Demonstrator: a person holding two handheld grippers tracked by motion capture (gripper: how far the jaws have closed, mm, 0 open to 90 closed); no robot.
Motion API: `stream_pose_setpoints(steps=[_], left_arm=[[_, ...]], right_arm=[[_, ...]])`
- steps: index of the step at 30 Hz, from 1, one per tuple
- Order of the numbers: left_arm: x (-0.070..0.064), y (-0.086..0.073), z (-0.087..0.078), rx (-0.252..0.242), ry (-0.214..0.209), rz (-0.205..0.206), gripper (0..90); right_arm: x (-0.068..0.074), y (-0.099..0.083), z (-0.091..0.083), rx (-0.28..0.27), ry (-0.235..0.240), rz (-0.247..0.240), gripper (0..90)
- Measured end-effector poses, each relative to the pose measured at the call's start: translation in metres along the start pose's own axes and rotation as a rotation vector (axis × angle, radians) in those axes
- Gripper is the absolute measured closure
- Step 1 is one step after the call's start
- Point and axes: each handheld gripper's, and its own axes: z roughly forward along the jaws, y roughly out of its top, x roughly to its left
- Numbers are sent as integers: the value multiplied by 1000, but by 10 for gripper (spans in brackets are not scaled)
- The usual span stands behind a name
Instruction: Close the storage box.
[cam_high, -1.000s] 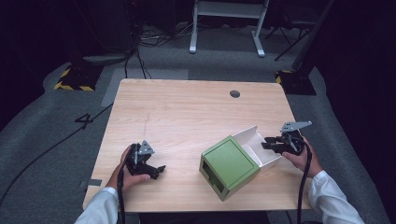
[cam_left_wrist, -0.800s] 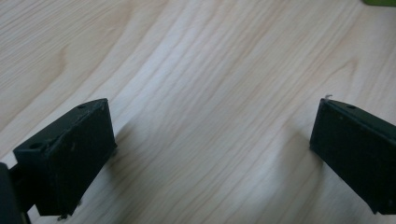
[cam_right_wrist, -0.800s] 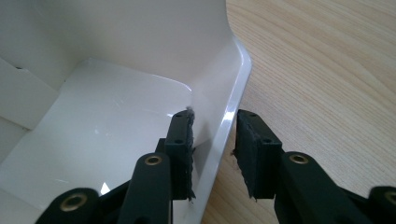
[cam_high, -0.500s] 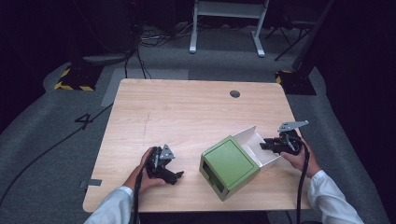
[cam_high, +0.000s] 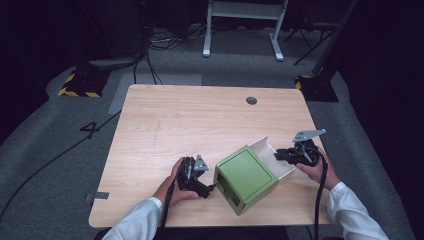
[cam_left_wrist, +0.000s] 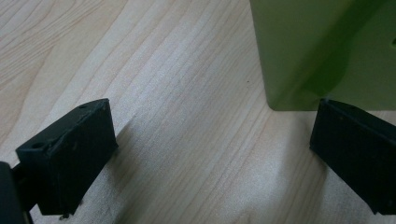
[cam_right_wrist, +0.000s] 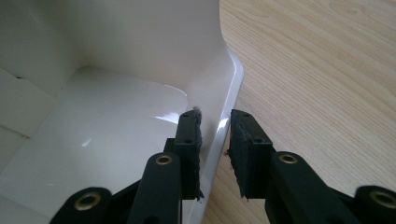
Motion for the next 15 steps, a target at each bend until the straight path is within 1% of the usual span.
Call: stream_pose_setpoints(steps=[1, 4, 7, 12, 15], left_arm=[[0, 0, 0, 0, 0, 1, 5], [0, 0, 0, 1, -1, 1, 5], [0, 0, 0, -1, 0, 2, 5], [0, 0, 0, 0, 0, 1, 5], [0, 0, 0, 0, 0, 1, 5]], right_arm=[[0, 0, 1, 3, 0, -7, 735], [2, 1, 3, 8, 14, -4, 731], [5, 3, 4, 11, 17, -16, 731], [13, 7, 8, 19, 33, -37, 730], [17, 9, 9, 22, 34, -51, 728]])
